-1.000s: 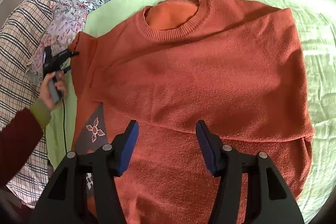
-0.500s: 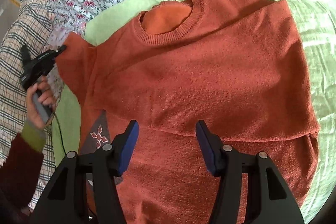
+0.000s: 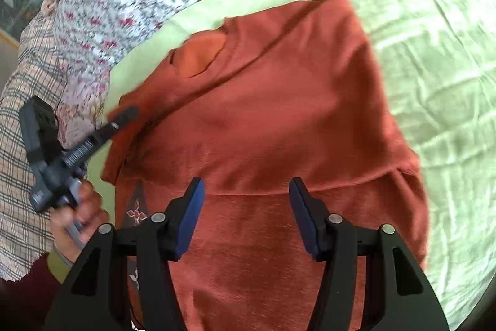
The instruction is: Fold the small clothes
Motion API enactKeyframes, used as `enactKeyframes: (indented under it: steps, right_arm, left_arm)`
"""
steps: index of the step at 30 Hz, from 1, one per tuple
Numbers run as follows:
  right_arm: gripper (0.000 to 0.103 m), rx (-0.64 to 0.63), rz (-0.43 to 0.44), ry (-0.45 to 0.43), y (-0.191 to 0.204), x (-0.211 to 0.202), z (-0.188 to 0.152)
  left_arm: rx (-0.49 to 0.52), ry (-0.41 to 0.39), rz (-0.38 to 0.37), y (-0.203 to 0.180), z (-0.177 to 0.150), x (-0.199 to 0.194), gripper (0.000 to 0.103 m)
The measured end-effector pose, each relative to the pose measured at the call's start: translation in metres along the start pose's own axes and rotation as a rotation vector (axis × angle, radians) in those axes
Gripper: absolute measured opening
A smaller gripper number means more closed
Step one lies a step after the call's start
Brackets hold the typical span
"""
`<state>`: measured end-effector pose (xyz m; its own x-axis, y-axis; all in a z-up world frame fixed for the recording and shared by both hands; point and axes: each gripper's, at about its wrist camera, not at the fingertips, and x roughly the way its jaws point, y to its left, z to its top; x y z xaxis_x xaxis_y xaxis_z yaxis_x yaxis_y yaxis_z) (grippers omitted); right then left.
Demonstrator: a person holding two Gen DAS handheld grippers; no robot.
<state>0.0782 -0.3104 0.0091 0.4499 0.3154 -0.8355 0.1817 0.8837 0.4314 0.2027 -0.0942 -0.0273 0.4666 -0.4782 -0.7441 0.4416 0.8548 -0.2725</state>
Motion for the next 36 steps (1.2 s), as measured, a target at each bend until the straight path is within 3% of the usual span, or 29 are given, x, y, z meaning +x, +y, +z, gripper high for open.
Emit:
enactKeyframes:
  steps: [4, 8, 17, 25, 30, 36]
  right_arm:
    - [0.058, 0.036, -0.016, -0.018, -0.017, -0.010, -0.002]
    - [0.058, 0.044, -0.023, -0.041, -0.023, -0.019, 0.000]
    - [0.058, -0.095, 0.015, -0.034, 0.022, -0.004, 0.008]
    - [0.058, -0.368, 0.036, 0.014, 0.118, 0.057, 0.012]
    - [0.058, -0.588, -0.015, 0.022, 0.174, 0.103, 0.009]
    - [0.058, -0.778, -0.113, 0.033, 0.209, 0.156, 0.000]
  left_arm:
    - [0.068, 0.097, 0.031, -0.020, -0.018, 0.034, 0.028]
    - [0.071, 0.124, 0.017, -0.022, -0.034, 0.028, 0.051]
    - [0.004, 0.113, 0.079, 0.026, -0.078, -0.045, 0.058]
    - [-0.184, 0.084, 0.332, 0.121, -0.104, -0.092, 0.058]
    - [-0.228, 0.112, 0.396, 0.150, -0.116, -0.090, 0.058]
    - [-0.227, 0.113, 0.413, 0.157, -0.115, -0.082, 0.060]
